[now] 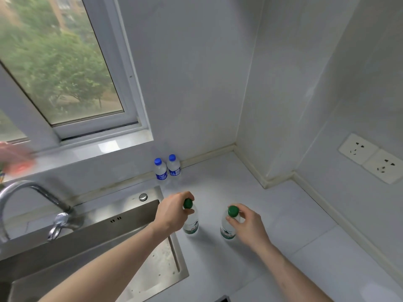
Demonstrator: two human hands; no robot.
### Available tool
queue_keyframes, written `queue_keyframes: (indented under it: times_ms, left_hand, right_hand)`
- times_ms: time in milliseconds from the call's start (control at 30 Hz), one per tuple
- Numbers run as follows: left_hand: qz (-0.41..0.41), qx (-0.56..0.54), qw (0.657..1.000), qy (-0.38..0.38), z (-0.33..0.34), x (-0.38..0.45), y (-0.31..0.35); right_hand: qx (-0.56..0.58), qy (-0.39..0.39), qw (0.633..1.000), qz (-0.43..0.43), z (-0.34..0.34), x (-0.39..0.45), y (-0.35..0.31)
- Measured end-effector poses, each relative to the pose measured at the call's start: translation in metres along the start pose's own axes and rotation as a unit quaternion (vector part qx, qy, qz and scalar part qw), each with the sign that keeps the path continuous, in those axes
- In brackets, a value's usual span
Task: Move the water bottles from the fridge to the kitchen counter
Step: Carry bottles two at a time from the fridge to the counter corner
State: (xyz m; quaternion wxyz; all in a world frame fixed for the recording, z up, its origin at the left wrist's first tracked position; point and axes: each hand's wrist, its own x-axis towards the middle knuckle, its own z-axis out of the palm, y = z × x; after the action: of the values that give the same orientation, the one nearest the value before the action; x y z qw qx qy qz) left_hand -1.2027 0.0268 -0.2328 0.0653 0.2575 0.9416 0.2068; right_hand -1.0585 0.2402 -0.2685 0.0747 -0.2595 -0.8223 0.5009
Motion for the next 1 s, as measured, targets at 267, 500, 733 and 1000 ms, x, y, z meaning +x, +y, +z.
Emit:
queue_keyframes:
  times_ms: [267, 500, 733, 1000]
  left_hand:
    - [0.009, 0.022, 1.000, 0.006, 0.001, 0.048, -0.001]
    - [0.017, 0.085, 0.996, 0.001, -0.006, 0.095, 0.002]
    - [0.049, 0.162, 0.985, -0.020, -0.012, 0.148, 0.007]
    - [0.026, 0.186, 0.982, -0.020, -0.015, 0.200, 0.001]
  right_hand:
    - [-0.018, -0.010, 1.000, -0.002, 0.006, 0.052, -0.008]
    - [-0.009, 0.028, 1.000, -0.004, 0.017, 0.099, -0.018]
    - [-0.018, 0.045, 0.999, -0.002, 0.024, 0.141, -0.028]
    - [-0.005, 0.043, 0.999, -0.011, 0.030, 0.179, -0.028]
